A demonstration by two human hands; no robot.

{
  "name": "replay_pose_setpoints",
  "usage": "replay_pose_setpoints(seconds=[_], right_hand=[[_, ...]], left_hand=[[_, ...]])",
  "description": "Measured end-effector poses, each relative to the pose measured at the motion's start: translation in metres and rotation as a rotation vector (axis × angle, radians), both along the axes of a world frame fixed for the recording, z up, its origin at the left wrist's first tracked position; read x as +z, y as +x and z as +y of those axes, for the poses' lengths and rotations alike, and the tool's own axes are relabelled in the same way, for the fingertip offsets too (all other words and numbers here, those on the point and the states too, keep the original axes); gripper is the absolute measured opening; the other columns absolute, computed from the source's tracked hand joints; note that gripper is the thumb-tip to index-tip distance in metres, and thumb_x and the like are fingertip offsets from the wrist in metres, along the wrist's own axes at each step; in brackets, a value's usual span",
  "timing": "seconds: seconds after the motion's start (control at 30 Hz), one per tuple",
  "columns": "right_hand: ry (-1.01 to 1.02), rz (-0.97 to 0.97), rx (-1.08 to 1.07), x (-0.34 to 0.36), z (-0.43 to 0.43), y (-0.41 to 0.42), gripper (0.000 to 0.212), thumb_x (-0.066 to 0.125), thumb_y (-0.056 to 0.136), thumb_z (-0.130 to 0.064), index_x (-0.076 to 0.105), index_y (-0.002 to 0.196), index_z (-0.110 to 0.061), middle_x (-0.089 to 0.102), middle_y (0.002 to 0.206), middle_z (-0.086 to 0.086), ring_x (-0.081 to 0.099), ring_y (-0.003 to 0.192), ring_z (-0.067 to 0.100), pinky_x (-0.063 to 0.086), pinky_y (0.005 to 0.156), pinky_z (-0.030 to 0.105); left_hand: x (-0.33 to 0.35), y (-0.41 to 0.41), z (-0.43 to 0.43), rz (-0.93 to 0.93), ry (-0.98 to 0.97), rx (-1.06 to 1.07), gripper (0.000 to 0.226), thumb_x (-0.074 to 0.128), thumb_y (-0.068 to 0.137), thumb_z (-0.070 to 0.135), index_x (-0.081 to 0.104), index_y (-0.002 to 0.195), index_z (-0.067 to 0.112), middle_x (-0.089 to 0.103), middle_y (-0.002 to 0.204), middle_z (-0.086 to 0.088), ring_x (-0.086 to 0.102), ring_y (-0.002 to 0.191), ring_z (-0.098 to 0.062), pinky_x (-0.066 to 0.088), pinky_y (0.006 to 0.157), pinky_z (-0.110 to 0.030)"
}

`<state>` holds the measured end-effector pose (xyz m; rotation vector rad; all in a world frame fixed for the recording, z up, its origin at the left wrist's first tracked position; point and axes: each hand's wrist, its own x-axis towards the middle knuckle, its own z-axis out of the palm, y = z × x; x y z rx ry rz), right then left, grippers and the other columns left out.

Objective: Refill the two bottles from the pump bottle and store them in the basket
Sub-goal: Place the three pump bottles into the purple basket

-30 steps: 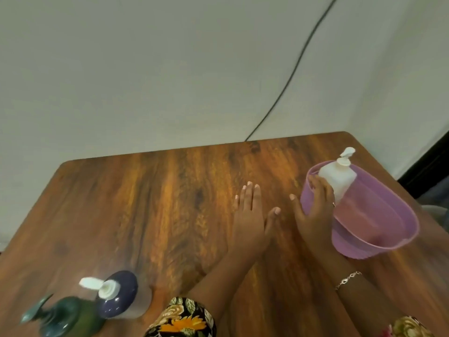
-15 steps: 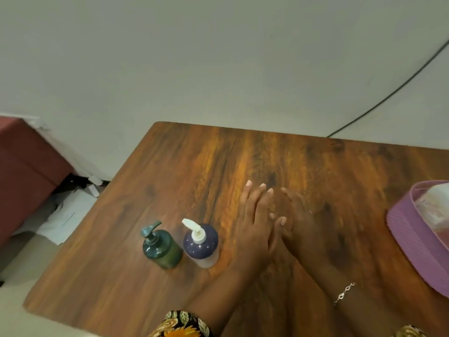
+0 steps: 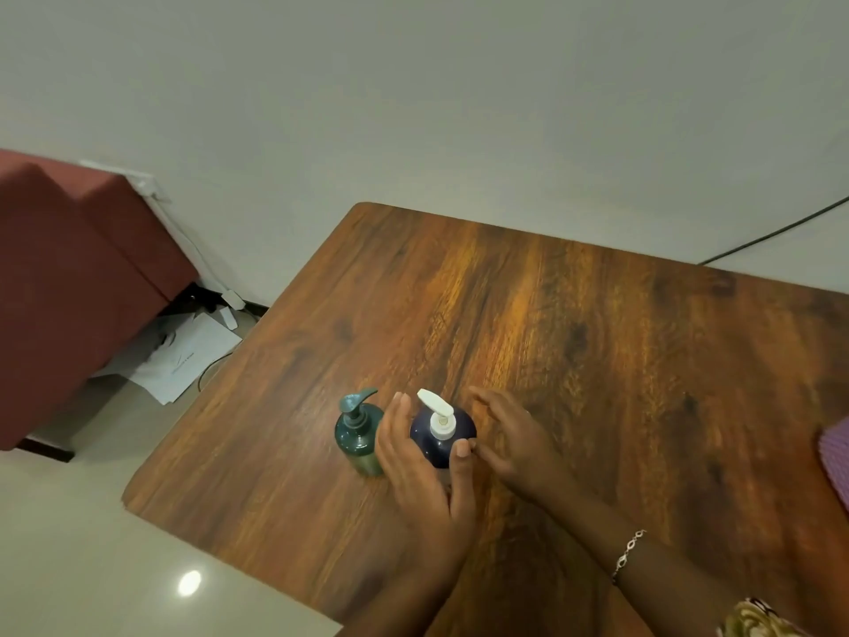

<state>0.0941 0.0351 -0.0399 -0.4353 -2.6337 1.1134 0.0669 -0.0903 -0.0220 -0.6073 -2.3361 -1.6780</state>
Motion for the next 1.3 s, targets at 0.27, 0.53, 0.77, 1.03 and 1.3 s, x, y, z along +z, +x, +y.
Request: replay_pose_setpoints(seconds=[0.27, 0.53, 0.77, 1.03, 1.3], right_hand=[[-0.066, -0.048, 0.146, -0.006, -0.012, -0.009, 0.079, 0.060, 0.065, -0.047, 0.041, 0.133, -0.012, 0.043, 0.130, -0.001, 0.047, 0.115, 0.011, 0.042, 0.096, 0.028], [-0.022, -0.081, 0.029, -0.007, -0.022, -0.016, 0.080, 0.074, 0.059, -0.042, 0.045, 0.129, -0.016, 0.046, 0.124, -0.002, 0.049, 0.110, 0.016, 0.044, 0.089, 0.027], [0.021, 0.036, -0.047, 0.035, 0.008, -0.006, 0.079, 0.067, 0.053, -0.046, 0.050, 0.124, -0.014, 0.049, 0.114, -0.005, 0.050, 0.098, 0.010, 0.037, 0.078, 0.019], [0.074, 0.100, -0.160, 0.080, 0.075, 0.043, 0.071, 0.082, 0.059, -0.031, 0.051, 0.122, -0.015, 0.049, 0.112, -0.007, 0.050, 0.100, 0.010, 0.039, 0.082, 0.015], [0.157, 0.087, -0.315, 0.122, 0.142, 0.144, 0.061, 0.083, 0.061, -0.025, 0.056, 0.115, -0.016, 0.056, 0.112, -0.006, 0.053, 0.099, 0.011, 0.041, 0.082, 0.019]], left_hand=[[-0.014, -0.002, -0.003, -0.525, 0.182, -0.105, 0.106, 0.023, 0.064, 0.092, 0.026, 0.143, 0.021, 0.031, 0.140, 0.016, 0.032, 0.133, -0.005, 0.027, 0.109, -0.024], [-0.005, -0.009, -0.001, -0.606, 0.311, -0.081, 0.058, 0.028, 0.096, 0.047, 0.049, 0.129, 0.004, 0.059, 0.121, -0.009, 0.057, 0.109, -0.012, 0.047, 0.079, -0.011], [0.020, -0.014, 0.020, -0.533, 0.348, -0.199, 0.097, 0.027, 0.069, 0.086, 0.052, 0.129, 0.013, 0.059, 0.126, 0.002, 0.053, 0.116, -0.001, 0.040, 0.096, -0.015], [0.067, 0.010, 0.081, -0.606, 0.377, -0.410, 0.065, 0.027, 0.081, 0.076, 0.054, 0.115, 0.028, 0.061, 0.122, 0.005, 0.055, 0.114, -0.003, 0.040, 0.101, -0.026], [0.103, 0.083, 0.153, -0.652, 0.300, -0.657, 0.061, 0.018, 0.081, 0.067, 0.055, 0.109, 0.028, 0.061, 0.103, 0.017, 0.058, 0.103, -0.002, 0.044, 0.086, -0.014]])
